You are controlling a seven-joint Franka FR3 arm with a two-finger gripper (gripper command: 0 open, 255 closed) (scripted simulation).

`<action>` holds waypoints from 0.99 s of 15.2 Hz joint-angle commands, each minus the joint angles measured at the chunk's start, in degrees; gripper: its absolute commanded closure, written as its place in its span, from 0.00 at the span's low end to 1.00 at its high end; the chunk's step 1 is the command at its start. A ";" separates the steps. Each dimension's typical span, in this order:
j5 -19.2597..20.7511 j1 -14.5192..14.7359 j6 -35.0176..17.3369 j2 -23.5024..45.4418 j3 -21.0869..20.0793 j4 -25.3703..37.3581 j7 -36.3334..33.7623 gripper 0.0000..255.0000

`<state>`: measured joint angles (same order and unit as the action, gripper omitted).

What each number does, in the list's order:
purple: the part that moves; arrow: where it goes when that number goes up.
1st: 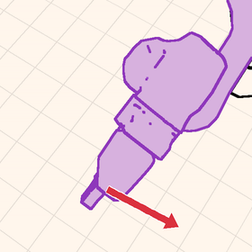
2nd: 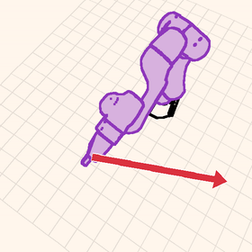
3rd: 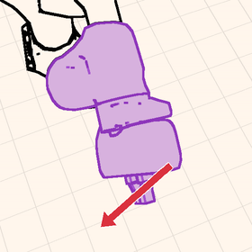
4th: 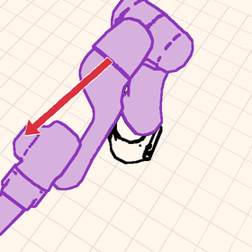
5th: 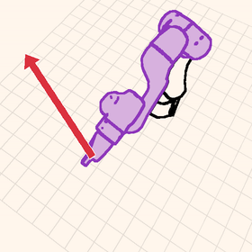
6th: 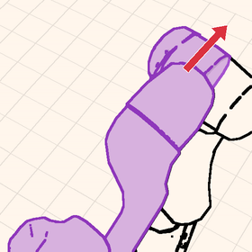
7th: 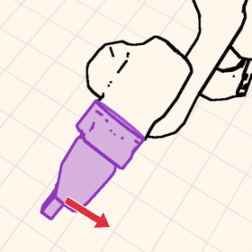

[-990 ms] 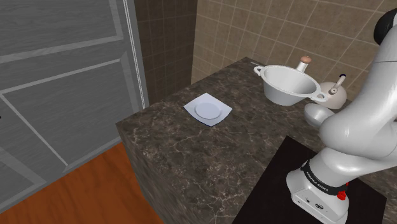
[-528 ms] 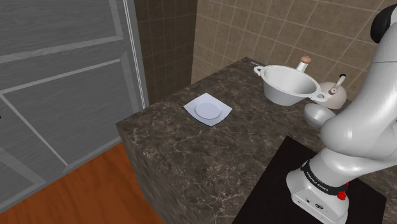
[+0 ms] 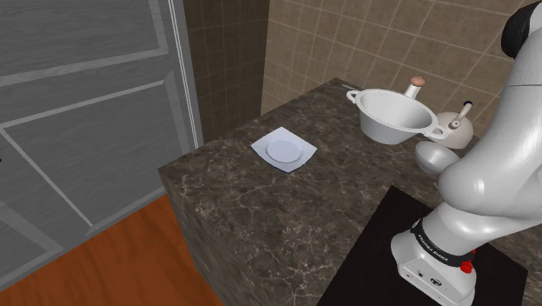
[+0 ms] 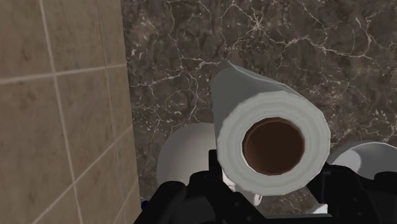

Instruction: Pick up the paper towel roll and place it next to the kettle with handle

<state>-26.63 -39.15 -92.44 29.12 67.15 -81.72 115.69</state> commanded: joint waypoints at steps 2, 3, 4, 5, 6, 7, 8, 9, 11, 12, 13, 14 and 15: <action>-0.23 0.69 -2.30 0.16 -0.03 -2.46 0.40 1.00; -0.31 0.93 -3.05 0.21 -0.05 -3.26 0.51 1.00; -0.41 1.15 -3.78 0.28 -0.08 -4.03 0.63 1.00; -0.52 1.34 -4.50 0.36 -0.12 -4.79 0.75 1.00; -0.64 1.52 -5.21 0.46 -0.18 -5.52 0.88 1.00; -0.78 1.67 -5.92 0.57 -0.25 -6.23 1.01 1.00; -0.93 1.81 -6.61 0.68 -0.33 -6.93 1.14 1.00; -1.09 1.92 -7.30 0.81 -0.43 -7.60 1.28 1.00; -1.45 2.10 -8.65 1.11 -0.65 -8.89 1.56 1.00; -1.65 2.17 -9.31 1.27 -0.78 -9.51 1.71 1.00; -1.86 2.22 -9.97 1.45 -0.93 -10.11 1.87 1.00; -2.07 2.25 -10.62 1.63 -1.08 -10.70 2.02 1.00; -2.30 2.27 -11.26 1.83 -1.24 -11.26 2.19 1.00</action>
<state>-28.72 -36.93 -103.01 30.80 66.04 -92.35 117.69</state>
